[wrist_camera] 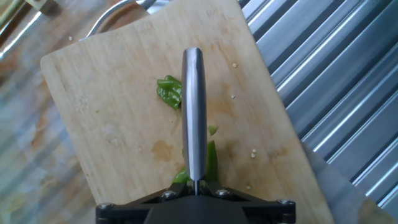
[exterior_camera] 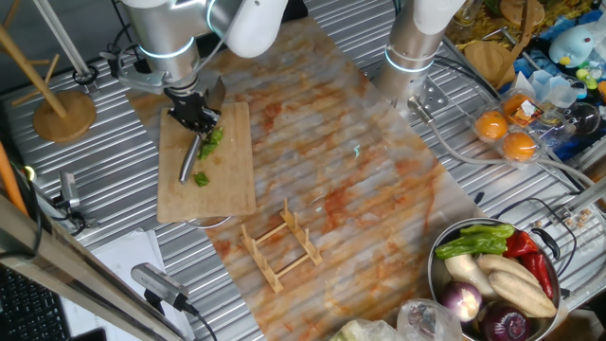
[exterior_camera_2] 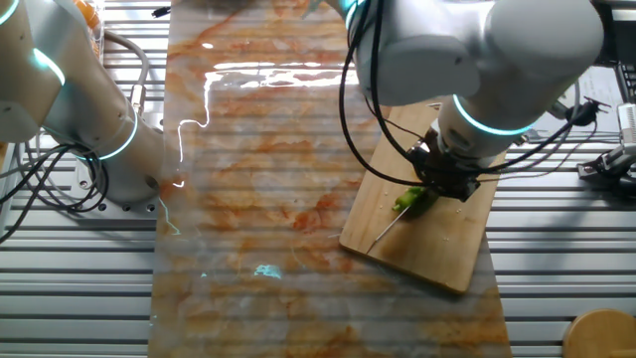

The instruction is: Chop the chili peppers

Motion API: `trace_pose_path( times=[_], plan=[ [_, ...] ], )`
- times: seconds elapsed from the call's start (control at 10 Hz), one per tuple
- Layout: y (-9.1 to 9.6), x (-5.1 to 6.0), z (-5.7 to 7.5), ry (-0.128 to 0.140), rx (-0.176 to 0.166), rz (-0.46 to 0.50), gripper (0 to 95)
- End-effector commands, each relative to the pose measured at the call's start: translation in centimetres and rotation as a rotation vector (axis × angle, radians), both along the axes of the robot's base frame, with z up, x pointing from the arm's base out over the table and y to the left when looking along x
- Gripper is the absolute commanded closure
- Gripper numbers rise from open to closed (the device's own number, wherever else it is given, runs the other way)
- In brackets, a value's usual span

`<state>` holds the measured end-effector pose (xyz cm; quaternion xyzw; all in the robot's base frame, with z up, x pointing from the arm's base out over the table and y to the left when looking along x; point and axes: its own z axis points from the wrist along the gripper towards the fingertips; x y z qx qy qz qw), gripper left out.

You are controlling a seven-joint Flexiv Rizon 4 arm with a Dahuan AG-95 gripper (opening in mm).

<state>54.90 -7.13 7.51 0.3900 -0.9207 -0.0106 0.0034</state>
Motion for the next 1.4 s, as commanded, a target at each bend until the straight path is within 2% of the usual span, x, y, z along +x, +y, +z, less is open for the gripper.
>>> trace_pose_path(
  times=[0.1,0.3,0.6,0.8,0.9,1.0,1.4],
  plan=[
    [0.0,-0.4,-8.0,-0.011,-0.009,0.002,95.0],
    [-0.4,-0.6,-8.4,-0.015,-0.014,0.011,95.0],
    [-1.6,-1.6,-7.7,0.004,-0.023,0.031,95.0],
    [-2.0,-1.9,-7.8,-0.008,-0.006,0.033,95.0],
    [-2.0,-1.6,-7.8,-0.012,-0.001,0.032,95.0],
    [-1.5,-0.9,-8.2,-0.023,0.004,0.024,95.0],
    [-0.1,0.9,-8.9,-0.021,-0.002,0.019,95.0]
  ],
)
